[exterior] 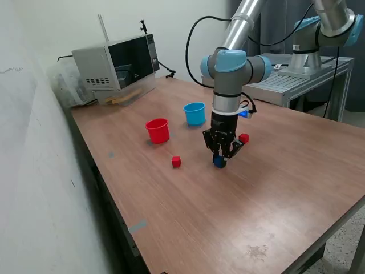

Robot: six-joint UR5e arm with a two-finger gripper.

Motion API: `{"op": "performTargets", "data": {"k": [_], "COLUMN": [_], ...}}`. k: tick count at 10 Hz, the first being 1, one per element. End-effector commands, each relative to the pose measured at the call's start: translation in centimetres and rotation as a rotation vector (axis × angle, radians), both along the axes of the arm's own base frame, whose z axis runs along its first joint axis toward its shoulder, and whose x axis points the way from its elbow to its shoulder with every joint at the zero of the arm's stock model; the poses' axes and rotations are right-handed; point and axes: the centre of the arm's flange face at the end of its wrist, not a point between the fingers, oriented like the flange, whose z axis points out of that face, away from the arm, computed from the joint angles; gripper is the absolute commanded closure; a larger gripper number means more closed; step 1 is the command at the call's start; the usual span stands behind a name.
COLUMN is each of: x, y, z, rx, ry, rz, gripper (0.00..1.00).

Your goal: Place red objects in the red bin, and blue objects in the blue bin.

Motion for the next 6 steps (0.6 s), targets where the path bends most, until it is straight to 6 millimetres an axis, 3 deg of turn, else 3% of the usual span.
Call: {"op": "performTargets", "data": {"k": [1,3,5,6], "x": [0.5,2.4,5.7,7.2], "y": [1.5,1.8,2.3,3.8], "z": [1.3,7.8,14.0,17.6], "rx": [0.013,0.007,0.005,0.004], "ry": [-0.002,0.052,0.086,0.110], "rz": [0.026,0.027,0.025,0.005], "gripper": [1.00,1.00,1.00,1.00]}}
